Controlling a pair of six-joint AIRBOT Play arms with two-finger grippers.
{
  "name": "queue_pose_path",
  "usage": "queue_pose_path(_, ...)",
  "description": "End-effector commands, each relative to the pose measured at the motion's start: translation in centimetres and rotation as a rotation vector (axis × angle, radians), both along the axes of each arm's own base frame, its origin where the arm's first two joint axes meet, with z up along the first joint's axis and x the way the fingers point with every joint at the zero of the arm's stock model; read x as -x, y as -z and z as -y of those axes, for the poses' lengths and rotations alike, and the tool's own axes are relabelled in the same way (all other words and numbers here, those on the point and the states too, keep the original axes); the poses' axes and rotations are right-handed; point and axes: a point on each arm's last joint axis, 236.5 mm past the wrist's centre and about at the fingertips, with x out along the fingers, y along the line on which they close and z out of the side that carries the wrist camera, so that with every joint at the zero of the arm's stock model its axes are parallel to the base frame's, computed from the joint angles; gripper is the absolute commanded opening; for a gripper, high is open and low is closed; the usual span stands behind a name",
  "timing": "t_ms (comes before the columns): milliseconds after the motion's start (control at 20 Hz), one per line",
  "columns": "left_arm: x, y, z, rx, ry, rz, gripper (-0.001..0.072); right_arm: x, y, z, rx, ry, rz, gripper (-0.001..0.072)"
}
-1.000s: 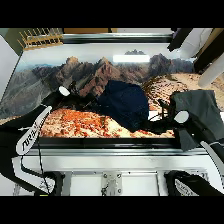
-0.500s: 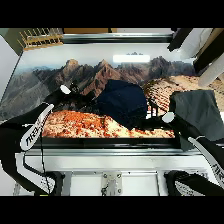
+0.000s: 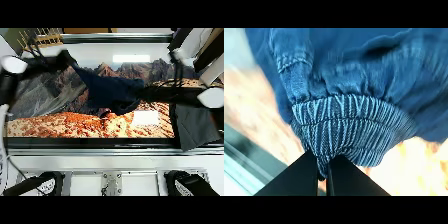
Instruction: Fold the clothes and pants, and hang the long-sleeved shirts on hangers.
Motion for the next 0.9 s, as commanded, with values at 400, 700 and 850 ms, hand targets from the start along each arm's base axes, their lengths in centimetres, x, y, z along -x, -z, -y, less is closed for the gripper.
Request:
queue_pose_path(400, 20.1, -27.8, -1.9, -0.028, -0.047, 0.717, 0.0014, 12.7, -19.0, 2.3, -0.258, 0.055, 0.321, 0.0038)
queue_pose_path(700, 17.4, -25.8, -3.3, 0.016, -0.123, 0.701, 0.0013, 10.7, -17.1, 1.2, -0.282, 0.044, 0.199, 0.0039)
queue_pose_path(850, 11.1, -20.5, -2.8, 0.006, -0.106, 0.543, 0.0013, 5.9, -13.0, 1.0, -0.225, 0.091, 0.095, 0.0039)
